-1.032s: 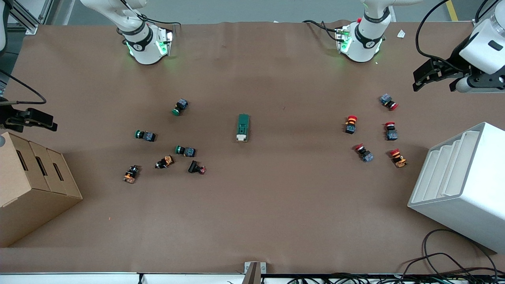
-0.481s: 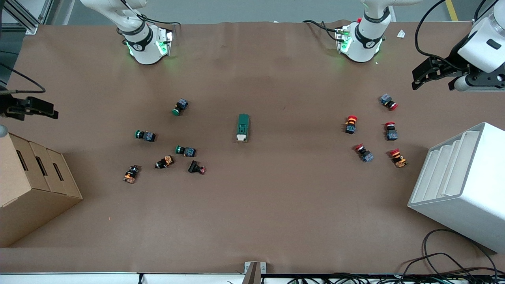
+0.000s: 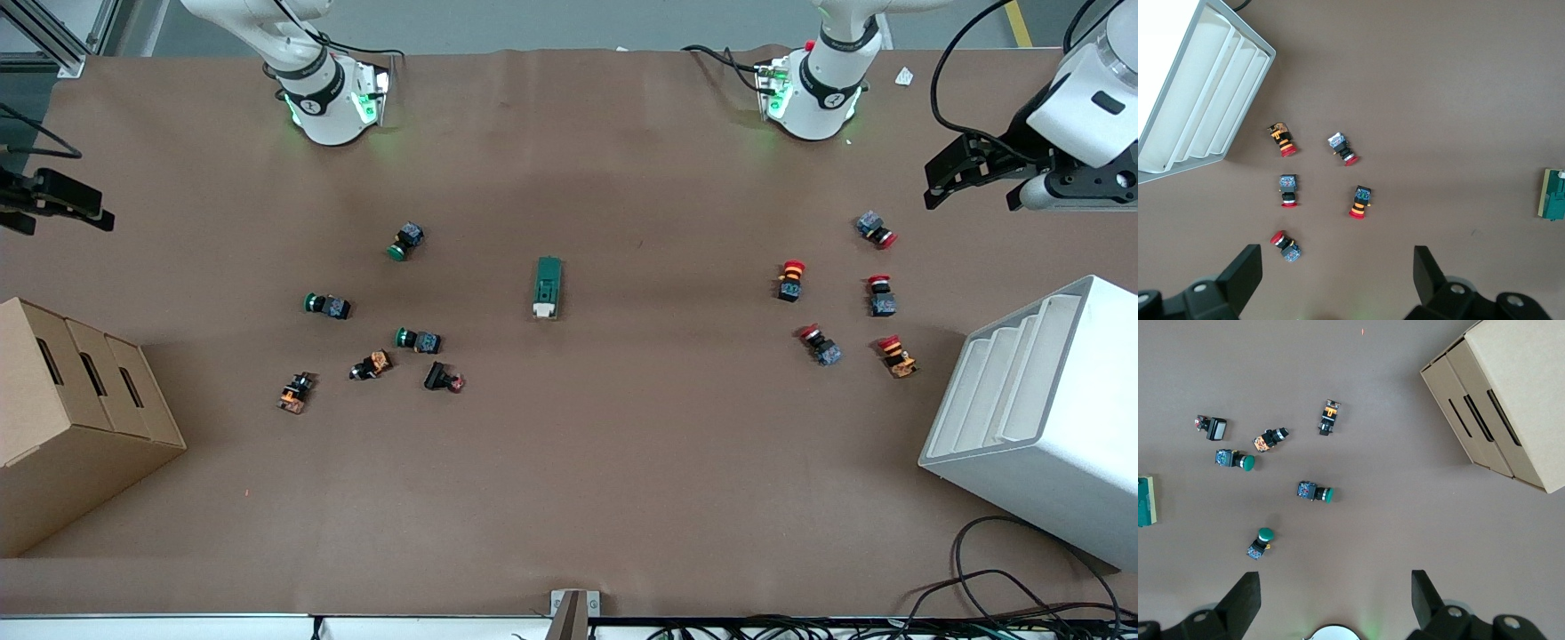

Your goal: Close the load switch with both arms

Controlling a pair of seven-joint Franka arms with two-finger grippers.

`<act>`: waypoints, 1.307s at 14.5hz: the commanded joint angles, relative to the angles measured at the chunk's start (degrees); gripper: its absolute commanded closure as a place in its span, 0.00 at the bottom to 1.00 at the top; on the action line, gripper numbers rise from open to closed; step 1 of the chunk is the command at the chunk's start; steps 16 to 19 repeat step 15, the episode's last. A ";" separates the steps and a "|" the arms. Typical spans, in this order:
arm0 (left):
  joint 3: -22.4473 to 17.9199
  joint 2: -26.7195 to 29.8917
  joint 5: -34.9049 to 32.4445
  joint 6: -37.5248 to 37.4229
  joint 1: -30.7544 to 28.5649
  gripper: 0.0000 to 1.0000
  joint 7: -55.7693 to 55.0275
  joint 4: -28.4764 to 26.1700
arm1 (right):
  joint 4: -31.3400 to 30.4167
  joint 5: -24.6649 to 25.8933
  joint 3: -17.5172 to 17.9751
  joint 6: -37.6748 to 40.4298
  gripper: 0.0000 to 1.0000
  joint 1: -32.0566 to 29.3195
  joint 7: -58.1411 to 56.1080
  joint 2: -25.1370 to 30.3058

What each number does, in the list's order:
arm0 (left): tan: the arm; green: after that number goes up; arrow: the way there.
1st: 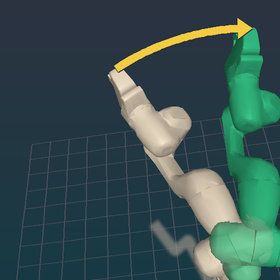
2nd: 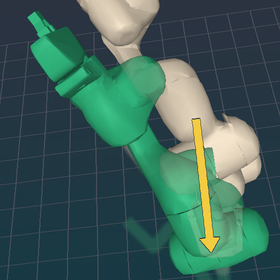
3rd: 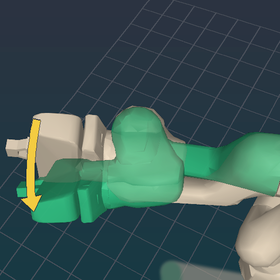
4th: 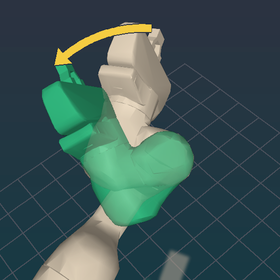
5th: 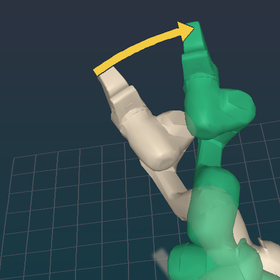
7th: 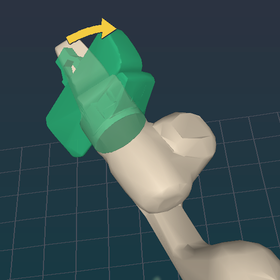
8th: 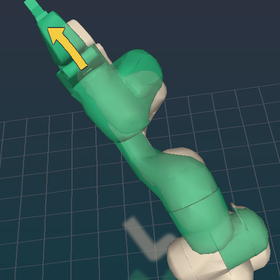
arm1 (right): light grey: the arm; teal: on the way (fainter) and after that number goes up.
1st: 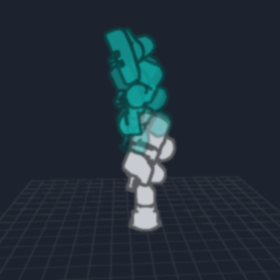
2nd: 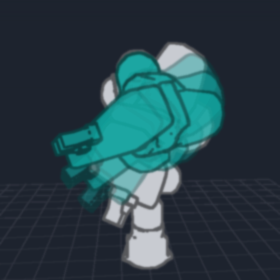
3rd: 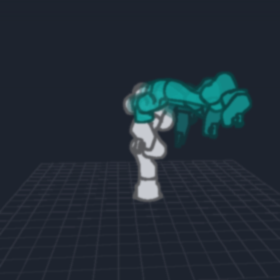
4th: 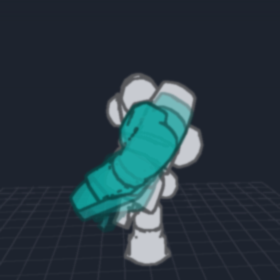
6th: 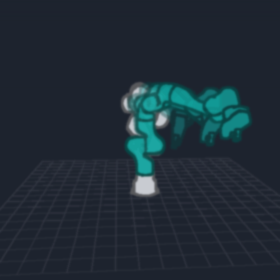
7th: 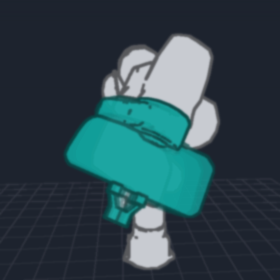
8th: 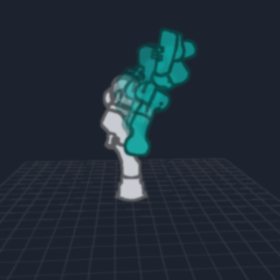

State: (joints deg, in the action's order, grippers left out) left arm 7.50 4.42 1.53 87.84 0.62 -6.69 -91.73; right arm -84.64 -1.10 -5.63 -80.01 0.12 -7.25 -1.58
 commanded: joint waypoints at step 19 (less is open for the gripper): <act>0.50 0.15 0.14 -0.66 -0.53 0.00 1.60 0.67 | -7.56 0.83 0.98 0.03 0.00 -0.38 0.49 8.96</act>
